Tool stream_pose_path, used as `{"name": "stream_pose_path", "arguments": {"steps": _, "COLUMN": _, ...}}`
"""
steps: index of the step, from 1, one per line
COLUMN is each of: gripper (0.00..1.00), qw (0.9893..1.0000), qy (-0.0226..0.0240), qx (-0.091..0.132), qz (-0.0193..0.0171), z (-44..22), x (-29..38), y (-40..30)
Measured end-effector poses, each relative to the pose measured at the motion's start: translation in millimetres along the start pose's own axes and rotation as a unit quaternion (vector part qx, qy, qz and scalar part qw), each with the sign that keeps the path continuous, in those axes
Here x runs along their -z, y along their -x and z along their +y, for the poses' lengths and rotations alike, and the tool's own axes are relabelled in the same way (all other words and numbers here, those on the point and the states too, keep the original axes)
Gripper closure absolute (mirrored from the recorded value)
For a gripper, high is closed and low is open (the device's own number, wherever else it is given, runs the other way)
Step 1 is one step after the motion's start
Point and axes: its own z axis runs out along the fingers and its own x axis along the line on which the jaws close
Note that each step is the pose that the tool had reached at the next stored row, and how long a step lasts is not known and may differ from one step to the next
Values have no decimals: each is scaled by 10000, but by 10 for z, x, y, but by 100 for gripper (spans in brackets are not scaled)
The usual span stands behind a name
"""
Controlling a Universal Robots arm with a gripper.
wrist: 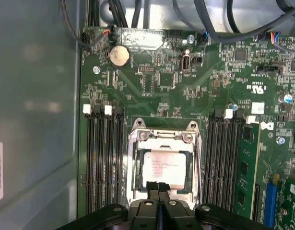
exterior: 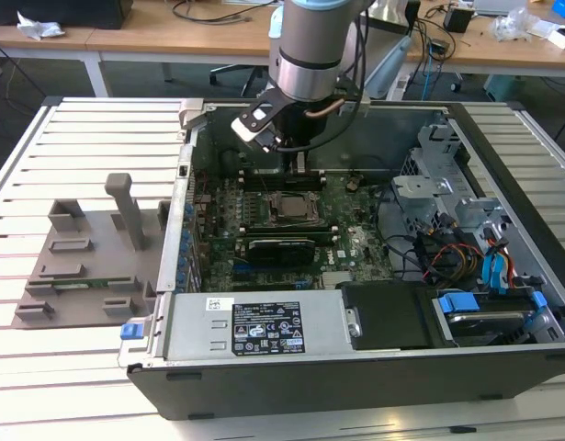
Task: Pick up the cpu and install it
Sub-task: 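Close the cpu cover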
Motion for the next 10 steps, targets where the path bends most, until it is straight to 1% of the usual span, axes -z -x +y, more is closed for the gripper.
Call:
{"name": "stream_pose_path", "arguments": {"steps": 6, "gripper": 89, "qw": 10000, "qy": 0, "qx": 0, "qz": 0, "z": -112, "x": -10, "y": -4}}
{"name": "stream_pose_path", "arguments": {"steps": 10, "gripper": 89, "qw": 10000, "qy": 0, "qx": 0, "qz": 0, "z": -134, "x": -63, "y": -4}}
